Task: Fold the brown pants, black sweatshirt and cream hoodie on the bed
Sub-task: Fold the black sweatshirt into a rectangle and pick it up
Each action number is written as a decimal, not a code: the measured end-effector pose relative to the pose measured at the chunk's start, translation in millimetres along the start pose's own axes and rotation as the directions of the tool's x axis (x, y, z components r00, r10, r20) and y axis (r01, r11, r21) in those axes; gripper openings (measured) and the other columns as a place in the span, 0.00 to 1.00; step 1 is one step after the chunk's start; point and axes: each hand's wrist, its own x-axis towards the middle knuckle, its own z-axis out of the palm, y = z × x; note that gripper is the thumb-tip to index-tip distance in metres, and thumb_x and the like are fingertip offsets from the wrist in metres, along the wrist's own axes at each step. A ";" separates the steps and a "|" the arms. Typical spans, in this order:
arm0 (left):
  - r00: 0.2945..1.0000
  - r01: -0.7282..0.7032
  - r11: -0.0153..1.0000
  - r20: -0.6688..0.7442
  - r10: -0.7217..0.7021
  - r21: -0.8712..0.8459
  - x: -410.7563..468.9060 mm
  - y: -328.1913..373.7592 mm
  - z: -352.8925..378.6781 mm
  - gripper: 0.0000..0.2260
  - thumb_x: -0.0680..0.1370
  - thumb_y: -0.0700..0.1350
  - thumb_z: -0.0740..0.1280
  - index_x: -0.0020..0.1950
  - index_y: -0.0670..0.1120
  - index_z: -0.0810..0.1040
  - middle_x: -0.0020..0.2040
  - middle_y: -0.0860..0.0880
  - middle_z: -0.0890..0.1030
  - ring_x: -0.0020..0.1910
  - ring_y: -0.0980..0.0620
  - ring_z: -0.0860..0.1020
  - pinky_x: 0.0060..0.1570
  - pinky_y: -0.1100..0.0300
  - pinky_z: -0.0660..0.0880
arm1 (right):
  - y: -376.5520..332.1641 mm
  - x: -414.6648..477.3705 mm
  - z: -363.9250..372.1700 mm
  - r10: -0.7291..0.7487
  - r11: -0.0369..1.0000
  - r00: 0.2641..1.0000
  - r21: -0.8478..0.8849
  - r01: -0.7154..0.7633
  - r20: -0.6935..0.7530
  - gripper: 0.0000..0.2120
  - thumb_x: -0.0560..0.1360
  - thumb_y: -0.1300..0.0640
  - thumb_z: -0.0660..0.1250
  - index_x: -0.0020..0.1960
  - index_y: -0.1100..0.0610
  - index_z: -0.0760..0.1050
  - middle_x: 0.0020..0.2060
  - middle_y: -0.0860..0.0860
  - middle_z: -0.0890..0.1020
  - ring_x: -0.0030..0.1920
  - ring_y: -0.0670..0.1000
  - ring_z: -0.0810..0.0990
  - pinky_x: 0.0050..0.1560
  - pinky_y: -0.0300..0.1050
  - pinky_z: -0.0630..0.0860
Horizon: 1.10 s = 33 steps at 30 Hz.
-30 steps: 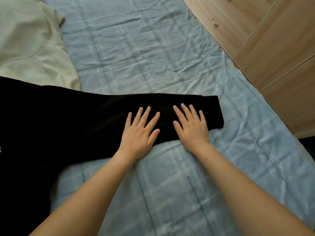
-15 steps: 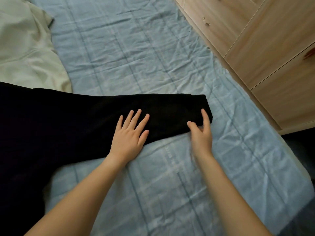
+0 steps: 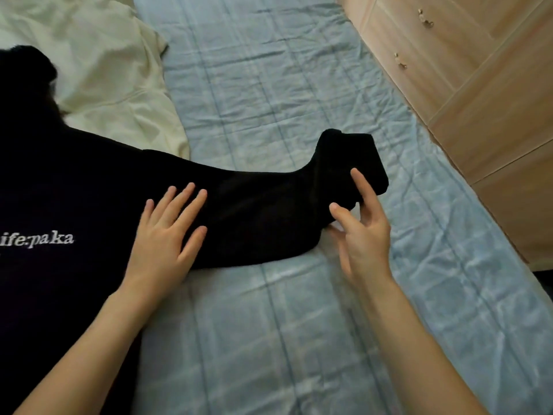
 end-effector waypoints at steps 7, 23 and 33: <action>0.932 0.359 0.929 -0.079 -0.353 0.094 -82.9 -139.1 -64.1 0.28 0.79 0.58 0.49 0.79 0.50 0.59 0.79 0.47 0.60 0.78 0.45 0.54 0.76 0.42 0.48 | 21.7 -58.3 118.5 0.099 0.995 0.939 -0.004 -0.103 0.328 0.28 0.76 0.74 0.64 0.71 0.51 0.74 0.62 0.44 0.81 0.63 0.52 0.81 0.61 0.59 0.78; 0.858 0.497 0.686 0.184 -0.479 -0.532 -145.4 -247.0 -71.0 0.21 0.83 0.52 0.55 0.77 0.57 0.62 0.79 0.55 0.57 0.78 0.59 0.49 0.75 0.57 0.43 | 129.6 -185.7 317.5 0.181 0.983 0.879 -0.075 -0.165 0.441 0.28 0.76 0.72 0.66 0.70 0.49 0.75 0.68 0.48 0.77 0.66 0.51 0.79 0.61 0.60 0.79; 0.561 0.409 0.134 0.133 -0.817 -0.903 -206.3 -382.6 -160.8 0.17 0.85 0.47 0.52 0.71 0.44 0.70 0.65 0.42 0.76 0.60 0.44 0.78 0.53 0.54 0.77 | 235.9 -267.4 450.8 0.324 0.921 0.757 -0.373 -0.114 0.568 0.31 0.76 0.72 0.65 0.73 0.45 0.72 0.66 0.52 0.78 0.59 0.49 0.81 0.65 0.51 0.77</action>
